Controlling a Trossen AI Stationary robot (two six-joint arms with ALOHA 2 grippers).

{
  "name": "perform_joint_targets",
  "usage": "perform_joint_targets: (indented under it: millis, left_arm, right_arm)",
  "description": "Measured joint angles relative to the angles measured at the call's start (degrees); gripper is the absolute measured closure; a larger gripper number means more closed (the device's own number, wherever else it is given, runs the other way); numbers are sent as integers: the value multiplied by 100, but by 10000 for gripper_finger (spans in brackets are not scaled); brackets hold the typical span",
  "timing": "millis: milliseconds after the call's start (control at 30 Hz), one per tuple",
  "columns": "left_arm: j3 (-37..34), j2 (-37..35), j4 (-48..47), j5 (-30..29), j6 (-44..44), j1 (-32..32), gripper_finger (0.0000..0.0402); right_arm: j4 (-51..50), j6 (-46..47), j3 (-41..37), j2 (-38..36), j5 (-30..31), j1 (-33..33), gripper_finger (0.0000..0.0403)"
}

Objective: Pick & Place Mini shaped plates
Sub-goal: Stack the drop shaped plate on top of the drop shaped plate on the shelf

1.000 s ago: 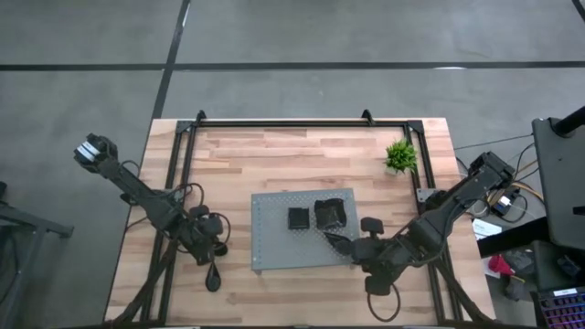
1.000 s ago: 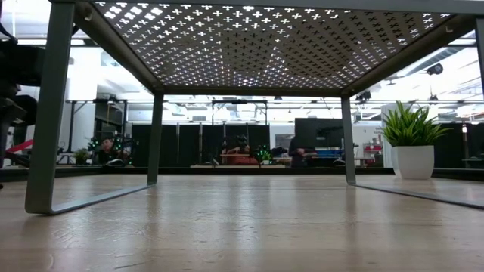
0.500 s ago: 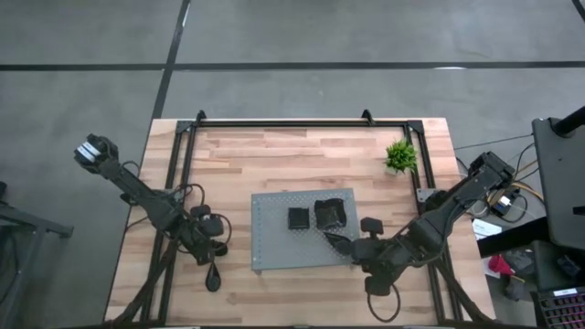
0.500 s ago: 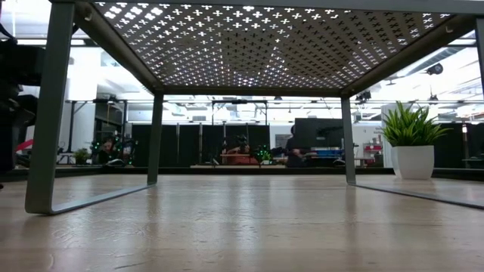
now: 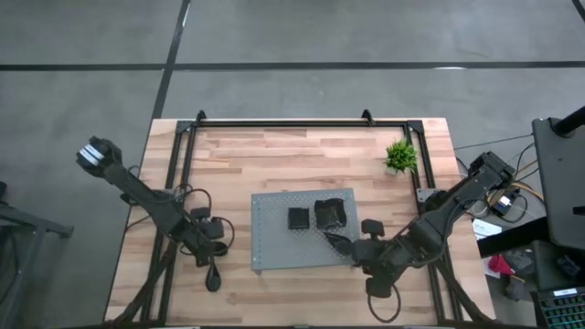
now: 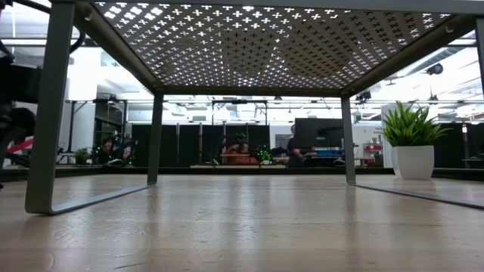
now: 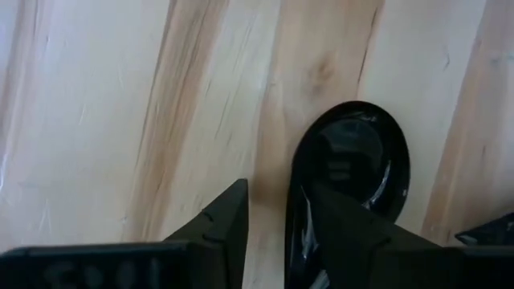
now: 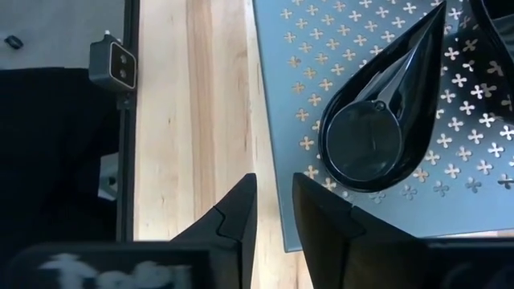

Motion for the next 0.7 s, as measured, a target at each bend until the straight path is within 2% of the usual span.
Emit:
perform_joint_targets:
  millis: [200,333,500,700]
  left_arm:
    - [0,35,2,20,-2,0,283]
    - [0,26,6,33,-3,-4,317]
    - [0,17,16,45,-12,-4,385]
    - [16,-35,-2,241,-15,2,399]
  right_arm:
    - [0,4,0,0,-121,0,335]
    - [-2,69,-2,0,-143,0,337]
    - [-12,132,4,0,-329,-2,332]
    - [-13,153,8,-36,-394,-2,329]
